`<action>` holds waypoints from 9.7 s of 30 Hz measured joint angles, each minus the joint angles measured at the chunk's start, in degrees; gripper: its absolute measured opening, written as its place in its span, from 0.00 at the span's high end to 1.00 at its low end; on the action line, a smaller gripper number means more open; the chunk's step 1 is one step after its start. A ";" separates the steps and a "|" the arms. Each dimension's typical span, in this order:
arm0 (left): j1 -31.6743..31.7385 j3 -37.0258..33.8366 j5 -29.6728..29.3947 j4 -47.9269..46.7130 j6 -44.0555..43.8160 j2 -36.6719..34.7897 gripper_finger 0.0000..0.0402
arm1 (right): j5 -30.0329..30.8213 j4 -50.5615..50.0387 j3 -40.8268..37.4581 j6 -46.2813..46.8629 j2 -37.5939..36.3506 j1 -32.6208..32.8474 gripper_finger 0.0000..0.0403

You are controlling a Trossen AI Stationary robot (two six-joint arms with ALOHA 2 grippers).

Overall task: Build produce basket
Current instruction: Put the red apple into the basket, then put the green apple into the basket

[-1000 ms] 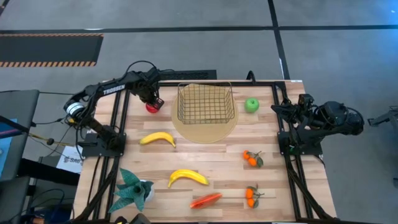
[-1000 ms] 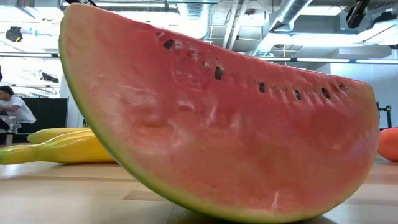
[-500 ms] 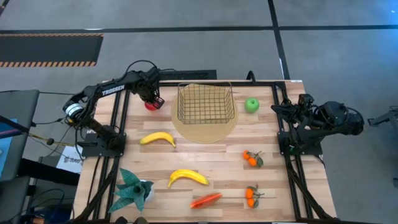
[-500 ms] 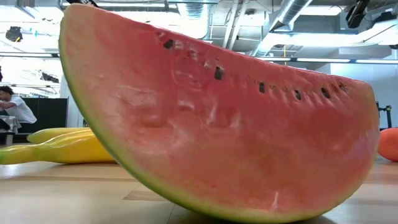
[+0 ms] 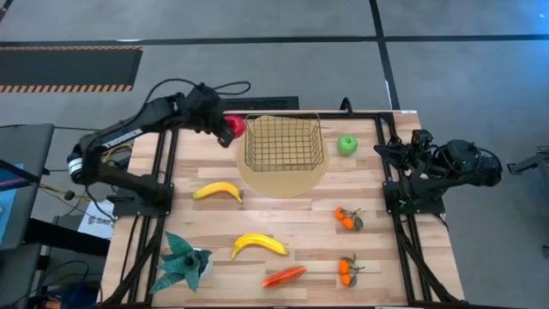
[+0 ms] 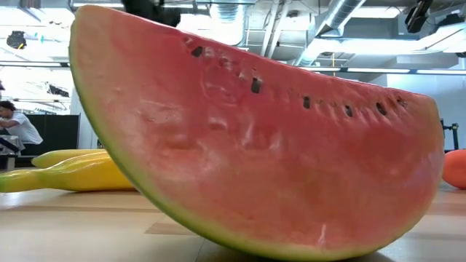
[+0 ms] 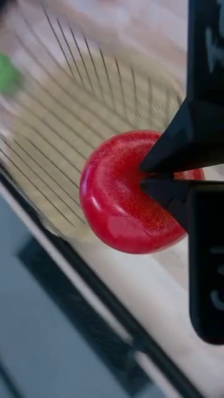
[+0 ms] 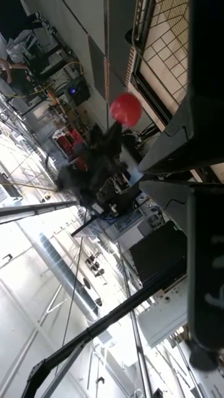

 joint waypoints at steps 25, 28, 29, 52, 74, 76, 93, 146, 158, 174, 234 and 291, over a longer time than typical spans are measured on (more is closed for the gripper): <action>-13.05 24.27 -5.24 3.60 4.79 36.22 1.00 | -0.18 -0.01 0.00 -0.02 0.00 0.00 0.87; -13.02 28.31 -4.83 -2.06 5.97 41.36 1.00 | -1.43 -0.05 0.00 -0.01 0.00 -0.02 0.87; -13.11 29.36 -4.85 -4.39 6.43 42.83 1.00 | -1.66 -0.04 0.00 0.00 0.00 0.02 0.87; -13.25 31.44 -1.87 -12.49 7.85 48.26 1.00 | -2.05 -0.03 0.00 -0.12 0.01 2.51 0.87; -13.29 31.53 -5.09 -12.42 7.61 48.21 0.84 | -2.03 -0.06 0.00 -0.15 0.01 2.51 0.87; -13.25 32.09 -5.11 -13.44 7.61 48.21 0.83 | -2.03 -0.08 0.00 -0.13 0.02 2.51 0.87; -19.84 46.93 -19.17 -36.15 1.28 46.66 0.97 | -2.48 -0.02 0.00 0.01 0.01 2.49 0.87; -24.72 -20.12 -29.02 6.94 -24.79 -20.22 1.00 | 5.71 -63.42 18.80 36.43 34.62 -10.85 0.86; -24.72 -20.12 -28.27 6.49 -24.74 -20.22 1.00 | -2.53 -51.21 18.82 27.57 43.74 -27.29 0.69; -24.70 -20.13 -23.64 6.45 -19.63 -20.22 1.00 | -14.14 -40.74 18.82 14.67 59.49 -46.98 0.70; -24.70 -20.13 -27.39 6.51 -25.88 -20.22 1.00 | -15.92 -36.36 19.15 1.63 72.87 -54.82 0.70; -24.70 -20.12 -25.89 6.50 -26.32 -20.22 1.00 | -14.73 -32.38 18.94 -2.62 73.44 -55.36 0.97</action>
